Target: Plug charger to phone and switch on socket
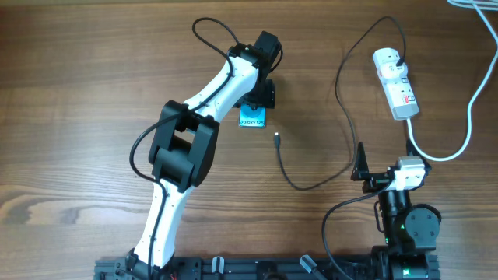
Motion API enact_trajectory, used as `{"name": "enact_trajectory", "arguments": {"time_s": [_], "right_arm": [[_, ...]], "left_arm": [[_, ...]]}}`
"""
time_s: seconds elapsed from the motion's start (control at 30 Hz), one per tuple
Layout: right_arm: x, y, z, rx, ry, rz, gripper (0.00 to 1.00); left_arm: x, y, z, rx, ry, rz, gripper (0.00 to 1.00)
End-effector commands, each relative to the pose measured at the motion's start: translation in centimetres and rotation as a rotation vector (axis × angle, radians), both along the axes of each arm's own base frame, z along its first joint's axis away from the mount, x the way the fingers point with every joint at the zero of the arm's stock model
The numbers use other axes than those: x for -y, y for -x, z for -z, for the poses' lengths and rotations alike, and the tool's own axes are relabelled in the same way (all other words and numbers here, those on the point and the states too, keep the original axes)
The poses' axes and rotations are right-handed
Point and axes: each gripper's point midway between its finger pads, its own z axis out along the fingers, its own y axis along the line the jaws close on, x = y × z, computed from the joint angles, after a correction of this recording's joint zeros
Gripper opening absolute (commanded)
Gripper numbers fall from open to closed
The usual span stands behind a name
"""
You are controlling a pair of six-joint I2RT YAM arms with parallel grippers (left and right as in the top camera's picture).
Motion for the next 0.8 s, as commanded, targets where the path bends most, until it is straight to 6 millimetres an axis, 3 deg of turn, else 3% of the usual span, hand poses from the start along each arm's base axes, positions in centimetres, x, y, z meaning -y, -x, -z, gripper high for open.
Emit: {"name": "enact_trajectory", "arguments": {"time_s": [0.0, 0.37, 0.57, 0.77], "right_arm": [[-0.1, 0.0, -0.1, 0.004, 0.017, -0.002, 1.0], [-0.1, 0.0, -0.1, 0.004, 0.017, -0.002, 1.0], [-0.1, 0.0, -0.1, 0.004, 0.017, -0.002, 1.0], [-0.1, 0.0, -0.1, 0.004, 0.017, -0.002, 1.0]], "left_arm": [[0.5, 0.7, 1.1, -0.048, 0.03, -0.019, 0.73], [1.6, 0.5, -3.5, -0.003, 0.131, -0.04, 0.72], [2.4, 0.7, -7.1, -0.011, 0.266, -0.043, 0.72], [2.0, 1.0, -9.9, -0.035, 0.372, -0.059, 0.72]]}}
